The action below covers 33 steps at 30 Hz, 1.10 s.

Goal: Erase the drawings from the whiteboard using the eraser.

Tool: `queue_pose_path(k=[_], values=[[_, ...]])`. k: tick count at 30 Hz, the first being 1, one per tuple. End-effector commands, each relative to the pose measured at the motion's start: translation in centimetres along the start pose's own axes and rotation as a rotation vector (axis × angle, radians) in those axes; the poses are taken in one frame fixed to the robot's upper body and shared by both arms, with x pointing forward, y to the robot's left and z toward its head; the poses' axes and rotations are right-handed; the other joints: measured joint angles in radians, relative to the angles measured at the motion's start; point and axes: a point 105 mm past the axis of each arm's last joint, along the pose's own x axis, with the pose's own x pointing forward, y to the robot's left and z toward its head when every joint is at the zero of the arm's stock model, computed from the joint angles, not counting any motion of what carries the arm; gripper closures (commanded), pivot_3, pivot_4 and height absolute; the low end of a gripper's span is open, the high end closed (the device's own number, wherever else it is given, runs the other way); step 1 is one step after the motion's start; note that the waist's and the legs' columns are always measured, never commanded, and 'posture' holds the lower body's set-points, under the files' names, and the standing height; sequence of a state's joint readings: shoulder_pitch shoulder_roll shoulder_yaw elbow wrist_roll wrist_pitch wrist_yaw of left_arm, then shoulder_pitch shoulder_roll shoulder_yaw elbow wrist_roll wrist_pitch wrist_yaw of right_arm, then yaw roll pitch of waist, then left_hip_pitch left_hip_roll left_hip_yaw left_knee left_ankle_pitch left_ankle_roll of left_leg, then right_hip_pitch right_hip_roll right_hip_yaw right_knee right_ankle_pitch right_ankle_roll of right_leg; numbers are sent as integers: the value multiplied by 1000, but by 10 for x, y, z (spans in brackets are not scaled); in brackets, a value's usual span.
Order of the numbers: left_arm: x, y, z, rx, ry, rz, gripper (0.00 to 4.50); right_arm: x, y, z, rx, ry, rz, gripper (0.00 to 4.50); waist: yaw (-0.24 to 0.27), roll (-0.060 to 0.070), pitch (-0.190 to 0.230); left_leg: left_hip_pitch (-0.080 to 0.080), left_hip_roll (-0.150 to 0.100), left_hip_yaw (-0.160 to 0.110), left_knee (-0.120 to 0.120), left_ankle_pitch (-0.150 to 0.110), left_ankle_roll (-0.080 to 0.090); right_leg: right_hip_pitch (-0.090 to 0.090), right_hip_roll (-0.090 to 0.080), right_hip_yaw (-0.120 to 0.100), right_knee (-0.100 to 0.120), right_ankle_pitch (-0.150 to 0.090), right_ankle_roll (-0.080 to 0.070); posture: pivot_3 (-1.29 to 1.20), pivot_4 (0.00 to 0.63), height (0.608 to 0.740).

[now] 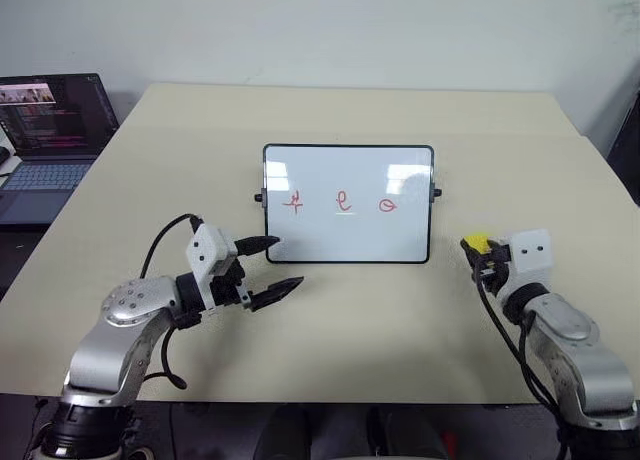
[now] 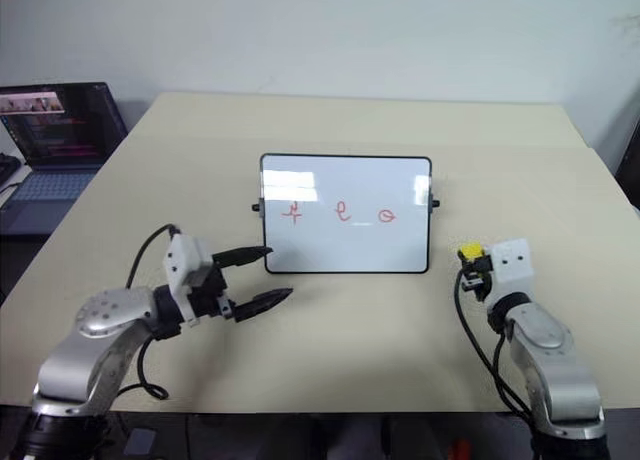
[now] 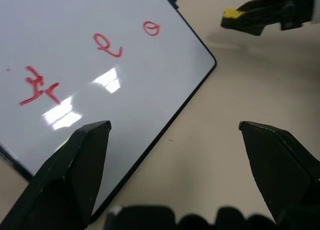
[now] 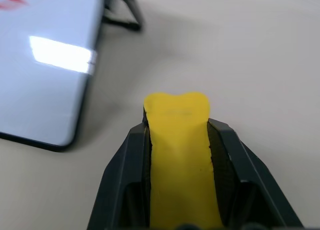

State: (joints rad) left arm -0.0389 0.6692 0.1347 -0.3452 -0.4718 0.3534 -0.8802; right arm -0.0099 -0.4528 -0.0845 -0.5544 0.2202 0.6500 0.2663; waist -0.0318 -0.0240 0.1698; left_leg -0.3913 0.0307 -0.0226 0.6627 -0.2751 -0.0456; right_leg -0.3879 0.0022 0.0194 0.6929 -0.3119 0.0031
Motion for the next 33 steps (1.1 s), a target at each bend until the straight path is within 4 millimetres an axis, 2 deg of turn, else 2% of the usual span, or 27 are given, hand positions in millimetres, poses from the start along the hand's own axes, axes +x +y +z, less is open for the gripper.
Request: queue_pose_path(k=[1, 6, 11, 13, 18, 22, 30, 33], values=[[-12, 8, 14, 42, -31, 93, 0, -4, 47, 30, -112, -119, 265, 3281, -1, 0, 0, 1, 0, 0, 0, 0, 0, 0, 0, 0, 1, 0, 0, 0, 150, 740], [-20, 21, 17, 61, -35, 182, 0, 13, 73, 43, -129, -152, 420, 3284, 2, 0, 0, 4, 0, -1, 1, 0, 0, 2, 1, -1, 4, 0, 0, 0, 150, 740], [-32, 30, 10, 57, 1, 227, 0, 49, 107, 90, -275, -290, 490, 3284, -2, -1, 1, 8, 0, 1, 0, 1, 0, 4, 1, 1, 4, 0, 0, 0, 150, 740], [-35, 35, 8, 66, 12, 250, 0, 59, 118, 101, -301, -314, 507, 3285, -1, -1, 1, 8, 1, 0, 0, 1, 0, 3, 2, 0, 4, 0, -1, 0, 150, 740], [-37, 35, 8, 70, 19, 253, 0, 86, 143, 118, -469, -350, 542, 3290, 3, -2, 1, 4, 0, 0, 0, 0, 0, 2, 0, -1, 3, 0, -1, 0, 150, 740], [-31, 35, 8, 76, 18, 231, 0, 103, 158, 133, -525, -375, 551, 3299, 2, -2, 1, 4, 0, 0, 0, 0, 0, 1, -1, -1, 3, 0, -2, 0, 150, 740], [-21, 34, 12, 92, 7, 190, 0, 131, 167, 145, -639, -395, 494, 3300, 1, -2, 1, 4, 0, 0, 0, 0, 0, 0, -1, -1, 4, 0, -2, 0, 150, 740], [-17, 31, 11, 94, 4, 168, 0, 146, 170, 137, -696, -366, 472, 3303, -1, -2, 1, 4, 0, 0, 0, 0, 0, 0, -1, -2, 4, 0, -2, 0, 150, 740]])
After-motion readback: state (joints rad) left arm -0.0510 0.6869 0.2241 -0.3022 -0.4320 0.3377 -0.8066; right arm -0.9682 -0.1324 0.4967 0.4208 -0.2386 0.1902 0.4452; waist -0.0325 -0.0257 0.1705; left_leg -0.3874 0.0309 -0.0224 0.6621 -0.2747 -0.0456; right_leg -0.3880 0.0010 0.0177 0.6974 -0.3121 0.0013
